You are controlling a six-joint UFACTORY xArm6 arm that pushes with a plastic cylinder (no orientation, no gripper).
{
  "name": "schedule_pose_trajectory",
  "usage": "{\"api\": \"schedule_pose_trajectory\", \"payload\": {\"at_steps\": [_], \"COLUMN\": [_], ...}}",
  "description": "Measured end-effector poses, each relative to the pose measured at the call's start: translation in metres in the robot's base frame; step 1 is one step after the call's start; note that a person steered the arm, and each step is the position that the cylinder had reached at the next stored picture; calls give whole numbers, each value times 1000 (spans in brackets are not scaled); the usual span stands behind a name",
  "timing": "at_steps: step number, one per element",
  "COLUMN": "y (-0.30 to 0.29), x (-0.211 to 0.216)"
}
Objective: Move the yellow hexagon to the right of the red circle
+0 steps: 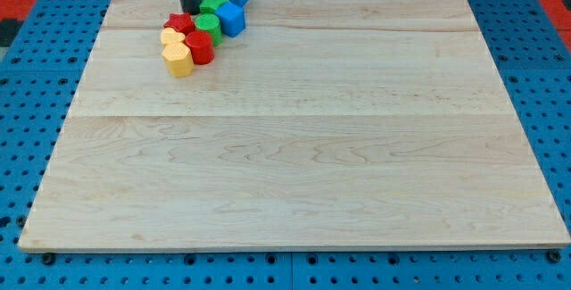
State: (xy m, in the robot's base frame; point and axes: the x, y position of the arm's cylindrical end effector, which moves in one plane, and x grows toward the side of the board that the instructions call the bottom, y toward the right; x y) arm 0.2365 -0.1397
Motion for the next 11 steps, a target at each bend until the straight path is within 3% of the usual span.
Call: {"api": "schedule_pose_trajectory", "payload": {"at_steps": [2,3,4,5,6,7,8,9,11], "y": [89,93,89,101,-2,-73,-21,100,93], "x": [32,36,71,162,165,138,127,124,115]}}
